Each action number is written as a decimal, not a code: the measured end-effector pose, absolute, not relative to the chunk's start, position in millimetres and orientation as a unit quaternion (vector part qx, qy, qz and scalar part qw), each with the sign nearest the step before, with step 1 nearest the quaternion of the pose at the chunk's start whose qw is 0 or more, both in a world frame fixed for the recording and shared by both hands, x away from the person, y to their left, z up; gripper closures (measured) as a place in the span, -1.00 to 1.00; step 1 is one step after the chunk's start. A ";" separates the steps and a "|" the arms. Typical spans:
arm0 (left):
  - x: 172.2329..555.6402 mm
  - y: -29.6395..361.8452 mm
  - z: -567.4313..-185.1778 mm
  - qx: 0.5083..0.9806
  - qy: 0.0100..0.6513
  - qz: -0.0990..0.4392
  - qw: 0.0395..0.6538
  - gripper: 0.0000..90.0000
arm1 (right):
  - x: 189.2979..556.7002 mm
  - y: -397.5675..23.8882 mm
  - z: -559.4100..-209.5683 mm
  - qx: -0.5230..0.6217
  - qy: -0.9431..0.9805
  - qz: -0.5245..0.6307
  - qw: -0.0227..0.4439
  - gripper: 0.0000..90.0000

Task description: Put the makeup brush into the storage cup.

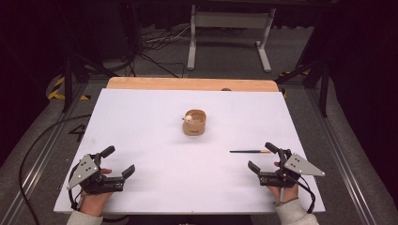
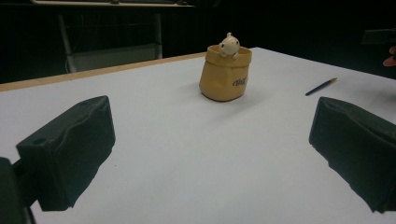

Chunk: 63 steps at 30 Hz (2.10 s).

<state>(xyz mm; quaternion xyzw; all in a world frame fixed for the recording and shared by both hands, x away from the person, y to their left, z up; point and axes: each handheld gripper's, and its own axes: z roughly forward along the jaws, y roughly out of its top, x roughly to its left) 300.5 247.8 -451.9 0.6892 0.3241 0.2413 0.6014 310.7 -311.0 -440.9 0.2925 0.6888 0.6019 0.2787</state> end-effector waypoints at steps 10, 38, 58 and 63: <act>302.8 248.1 -451.5 0.689 0.324 0.222 0.609 -1.00 | 315.6 -312.6 -437.5 0.285 0.689 0.615 0.257 -0.94; 301.8 245.7 -451.3 0.699 0.300 0.211 0.614 -0.98 | 338.5 -314.6 -387.5 0.294 0.707 0.578 0.281 -0.93; 299.8 244.7 -450.2 0.704 0.288 0.220 0.611 -0.97 | 371.7 -307.8 -363.8 0.299 0.766 0.510 0.254 -0.85; 299.3 244.4 -449.8 0.705 0.287 0.222 0.610 -0.96 | 379.7 -308.4 -361.3 0.297 0.791 0.483 0.229 -0.76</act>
